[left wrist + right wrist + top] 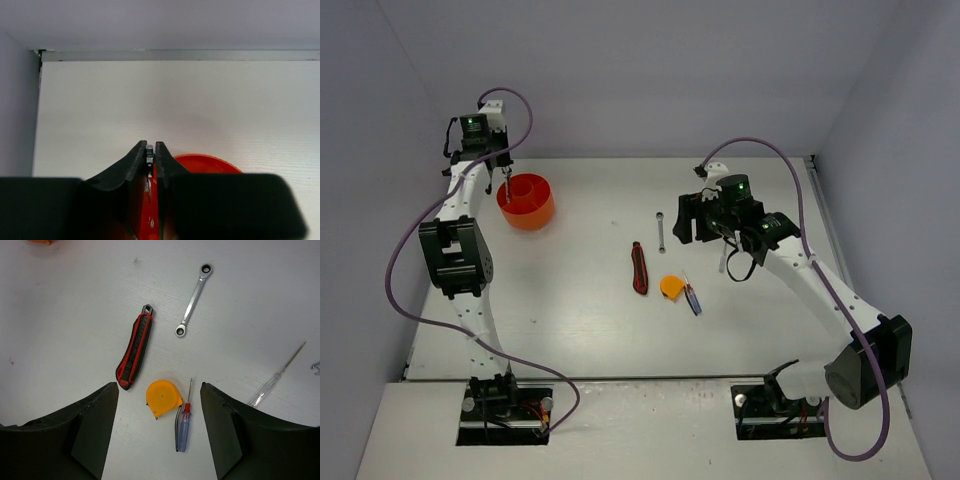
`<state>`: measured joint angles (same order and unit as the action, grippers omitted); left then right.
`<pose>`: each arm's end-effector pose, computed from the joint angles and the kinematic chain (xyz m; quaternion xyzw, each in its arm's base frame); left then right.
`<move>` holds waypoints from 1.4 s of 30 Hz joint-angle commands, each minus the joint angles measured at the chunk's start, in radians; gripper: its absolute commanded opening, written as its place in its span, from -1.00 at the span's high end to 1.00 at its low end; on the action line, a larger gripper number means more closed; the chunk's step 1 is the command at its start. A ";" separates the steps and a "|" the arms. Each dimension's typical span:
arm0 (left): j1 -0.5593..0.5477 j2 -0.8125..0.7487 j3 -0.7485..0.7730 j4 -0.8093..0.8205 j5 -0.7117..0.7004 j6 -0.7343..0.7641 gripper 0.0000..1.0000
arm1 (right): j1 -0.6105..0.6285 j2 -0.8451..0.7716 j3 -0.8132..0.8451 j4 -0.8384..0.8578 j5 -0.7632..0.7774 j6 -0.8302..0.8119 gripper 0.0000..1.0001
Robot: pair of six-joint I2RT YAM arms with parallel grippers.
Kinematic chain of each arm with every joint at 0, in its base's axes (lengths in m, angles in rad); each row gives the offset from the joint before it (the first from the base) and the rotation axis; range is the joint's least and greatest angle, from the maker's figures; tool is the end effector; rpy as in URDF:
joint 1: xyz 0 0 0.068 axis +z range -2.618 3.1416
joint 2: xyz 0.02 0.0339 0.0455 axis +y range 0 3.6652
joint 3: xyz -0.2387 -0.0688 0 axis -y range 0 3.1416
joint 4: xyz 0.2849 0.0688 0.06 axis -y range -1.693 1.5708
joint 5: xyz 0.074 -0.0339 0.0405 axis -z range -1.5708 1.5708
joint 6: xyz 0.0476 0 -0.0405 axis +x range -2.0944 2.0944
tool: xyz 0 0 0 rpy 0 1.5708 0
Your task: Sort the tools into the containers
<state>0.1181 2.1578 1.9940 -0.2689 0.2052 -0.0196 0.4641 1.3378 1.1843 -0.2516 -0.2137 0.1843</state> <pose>0.5499 0.0555 0.2744 -0.0026 0.8398 -0.0598 0.5396 0.3231 0.1730 0.3140 -0.1739 0.8138 0.2587 0.4904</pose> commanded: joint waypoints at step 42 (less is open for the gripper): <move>-0.221 -0.957 -0.628 -0.466 -0.127 -0.309 -0.54 | -0.447 0.714 0.438 -0.147 0.235 0.107 0.04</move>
<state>-0.0618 1.3072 1.4091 -0.6968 0.0675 -0.3507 0.0358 2.0154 1.5476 -0.3852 0.0367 0.2969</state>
